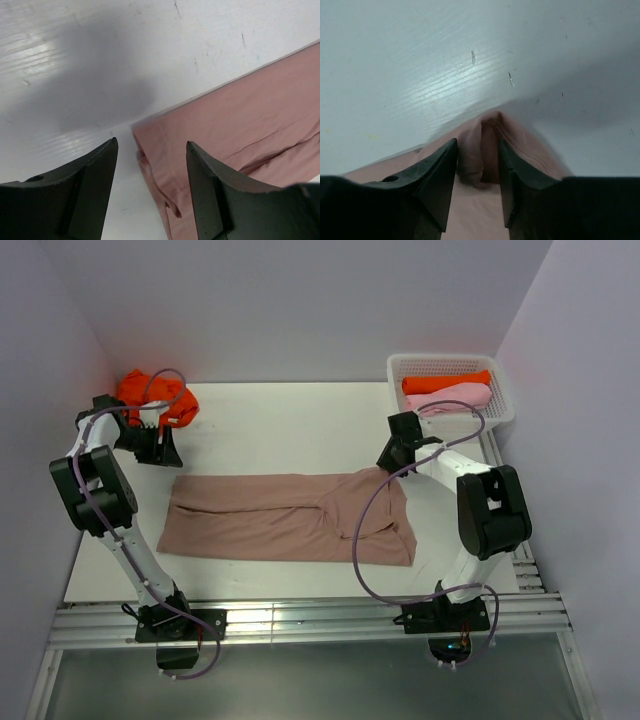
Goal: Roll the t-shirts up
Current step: Fold the tshirt
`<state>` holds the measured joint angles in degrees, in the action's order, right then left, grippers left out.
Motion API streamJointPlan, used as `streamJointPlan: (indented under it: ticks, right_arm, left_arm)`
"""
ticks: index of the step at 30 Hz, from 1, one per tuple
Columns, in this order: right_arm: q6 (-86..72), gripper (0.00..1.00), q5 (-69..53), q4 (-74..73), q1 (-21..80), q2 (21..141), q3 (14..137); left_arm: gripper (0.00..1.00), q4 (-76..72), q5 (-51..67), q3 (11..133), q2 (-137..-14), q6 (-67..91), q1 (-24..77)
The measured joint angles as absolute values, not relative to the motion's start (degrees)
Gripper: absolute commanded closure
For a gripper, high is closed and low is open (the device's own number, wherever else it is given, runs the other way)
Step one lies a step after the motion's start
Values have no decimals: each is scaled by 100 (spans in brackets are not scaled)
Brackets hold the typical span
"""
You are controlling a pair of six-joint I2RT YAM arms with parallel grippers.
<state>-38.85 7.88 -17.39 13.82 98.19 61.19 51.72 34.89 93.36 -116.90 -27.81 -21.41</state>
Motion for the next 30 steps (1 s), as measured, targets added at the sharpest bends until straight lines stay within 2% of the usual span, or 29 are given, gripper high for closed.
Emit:
streamJointPlan:
  ticks: [2, 3, 5, 8, 20, 30]
  right_arm:
    - [-3868, 70, 720, -1662, 1356, 9830, 6119]
    - [-3854, 79, 694, -1610, 1345, 9830, 6119]
    - [-3833, 87, 661, -1538, 1328, 9830, 6119]
    - [-3819, 94, 628, -1459, 1264, 9830, 6095]
    - [-3743, 96, 510, -1304, 740, 9828, 5922]
    - [-3693, 95, 336, -1059, 707, 9642, 5520]
  left_arm:
    - [37, 5196, 3492, 9336, -11754, -2790, -2088]
    - [37, 5225, 3498, 9347, -11795, -2799, -2064]
    - [38, 5271, 3516, 9358, -11869, -2814, -2027]
    - [39, 5345, 3514, 9358, -11990, -2832, -1959]
    - [53, 5363, 3474, 9402, -12237, -2749, -1584]
    - [38, 4934, 2893, 9185, -12103, -2423, -1481]
